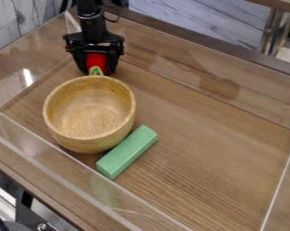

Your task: Move the red fruit to the left

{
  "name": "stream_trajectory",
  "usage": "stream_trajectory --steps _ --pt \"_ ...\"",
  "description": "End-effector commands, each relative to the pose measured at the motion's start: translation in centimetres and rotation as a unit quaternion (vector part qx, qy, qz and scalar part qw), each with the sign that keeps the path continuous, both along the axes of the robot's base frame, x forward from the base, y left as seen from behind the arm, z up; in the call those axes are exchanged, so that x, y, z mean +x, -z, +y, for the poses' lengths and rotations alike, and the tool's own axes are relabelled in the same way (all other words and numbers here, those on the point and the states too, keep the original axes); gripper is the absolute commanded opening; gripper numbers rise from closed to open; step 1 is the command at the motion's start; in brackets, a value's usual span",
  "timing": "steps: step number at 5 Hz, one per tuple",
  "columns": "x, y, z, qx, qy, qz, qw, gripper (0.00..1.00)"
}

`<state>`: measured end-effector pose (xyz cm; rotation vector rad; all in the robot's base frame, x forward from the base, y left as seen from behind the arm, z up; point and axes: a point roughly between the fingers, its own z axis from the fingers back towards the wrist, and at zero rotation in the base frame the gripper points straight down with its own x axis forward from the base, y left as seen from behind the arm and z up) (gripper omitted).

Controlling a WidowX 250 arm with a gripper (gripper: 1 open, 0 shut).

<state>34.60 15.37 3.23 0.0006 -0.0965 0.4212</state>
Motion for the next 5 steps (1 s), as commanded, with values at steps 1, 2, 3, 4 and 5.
stream_trajectory --steps 1,2,3,4,5 --pt "1.0 -4.4 -0.1 0.013 0.002 -0.044 0.9989 1.00" --pt "1.3 -5.6 -0.2 0.014 0.003 -0.049 0.9987 1.00" --pt "1.5 -6.0 -0.7 0.019 0.005 -0.057 0.9982 1.00" --pt "1.8 -6.3 -1.1 0.022 0.006 -0.063 0.9977 1.00" --pt "1.9 -5.3 -0.6 0.029 0.009 -0.067 0.9973 1.00"
